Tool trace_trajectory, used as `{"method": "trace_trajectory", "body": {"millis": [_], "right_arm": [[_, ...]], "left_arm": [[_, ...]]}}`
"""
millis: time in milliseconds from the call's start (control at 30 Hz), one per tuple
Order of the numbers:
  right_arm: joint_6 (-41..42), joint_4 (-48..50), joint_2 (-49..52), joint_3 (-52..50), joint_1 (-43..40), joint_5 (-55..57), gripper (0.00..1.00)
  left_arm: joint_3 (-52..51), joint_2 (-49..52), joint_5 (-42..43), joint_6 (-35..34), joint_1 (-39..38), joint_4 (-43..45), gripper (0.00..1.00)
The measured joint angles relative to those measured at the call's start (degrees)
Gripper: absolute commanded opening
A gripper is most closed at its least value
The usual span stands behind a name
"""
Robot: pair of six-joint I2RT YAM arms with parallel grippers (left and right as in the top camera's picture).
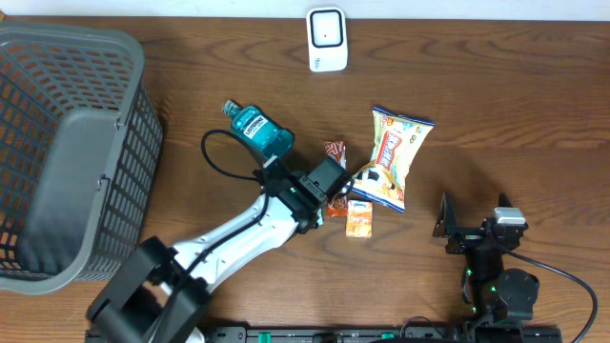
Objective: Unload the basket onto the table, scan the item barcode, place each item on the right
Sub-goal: 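Lower the wipes packet onto the table beside the wafer bar and release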
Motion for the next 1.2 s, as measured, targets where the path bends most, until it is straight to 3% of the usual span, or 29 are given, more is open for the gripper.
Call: {"method": "trace_trajectory", "body": {"millis": [33,100,133,400,800,1200], "right_arm": [[0.00,0.00,0.00,0.00,0.00,0.00,0.99],[0.00,0.00,0.00,0.00,0.00,-0.02,0.99],[0.02,0.00,0.00,0.00,0.00,0.00,0.99],[0.00,0.00,0.00,0.00,0.00,-0.02,0.99],[0.00,0.00,0.00,0.00,0.00,-0.02,0.99],[0.00,0.00,0.00,0.00,0.00,-0.02,0.99]], "left_arm": [[0.02,-0.96,-0.02,1.25,0.04,-0.02,0.32],[0.02,-4.31,-0.11,4.52,0.04,-0.11,0.11],[0.04,-6.58,-0.35,5.95,0.04,-0.39,0.08],[0.85,-13.64,-2.64,10.60,0.04,-7.34,0.07],[-4.66,-3.41,0.59,7.82,0.04,-7.39,0.07],[-3.74,5.77,5.03,7.34,-0.02,-0.98,0.07]]}}
